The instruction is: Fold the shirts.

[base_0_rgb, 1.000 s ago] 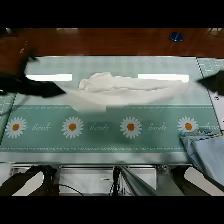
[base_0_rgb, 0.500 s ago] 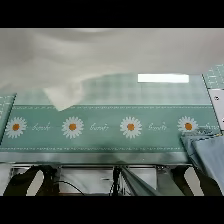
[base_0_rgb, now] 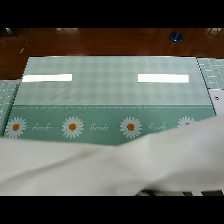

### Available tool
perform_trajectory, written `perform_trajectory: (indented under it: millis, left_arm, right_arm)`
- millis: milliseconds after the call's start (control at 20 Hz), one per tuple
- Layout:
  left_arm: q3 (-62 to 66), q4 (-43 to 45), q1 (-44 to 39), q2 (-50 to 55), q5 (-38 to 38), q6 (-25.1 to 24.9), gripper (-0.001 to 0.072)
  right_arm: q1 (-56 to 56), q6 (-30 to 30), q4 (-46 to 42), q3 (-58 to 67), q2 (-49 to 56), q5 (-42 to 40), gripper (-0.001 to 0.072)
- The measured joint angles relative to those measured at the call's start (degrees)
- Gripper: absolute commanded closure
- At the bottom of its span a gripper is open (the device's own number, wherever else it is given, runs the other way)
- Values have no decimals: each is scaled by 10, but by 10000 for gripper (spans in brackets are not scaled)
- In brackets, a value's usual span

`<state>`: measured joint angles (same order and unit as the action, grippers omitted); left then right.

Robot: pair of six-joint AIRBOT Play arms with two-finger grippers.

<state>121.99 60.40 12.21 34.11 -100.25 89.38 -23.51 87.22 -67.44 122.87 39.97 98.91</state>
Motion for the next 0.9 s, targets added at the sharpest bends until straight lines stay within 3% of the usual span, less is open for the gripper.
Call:
perform_trajectory:
  millis: [250,500,750,900]
  left_arm:
    - [-244,-22,0,11,-20,-33,688]
    - [-474,-30,-15,106,116,-118,687]
    - [-496,-34,-48,286,264,-201,686]
    - [-460,-37,-61,390,324,-224,686]
  right_arm:
    - [52,-20,-75,-225,22,32,689]
    - [63,-35,-84,-371,138,-59,689]
    - [66,-46,-41,-393,281,-218,689]
    - [66,-50,-9,-397,354,-314,688]
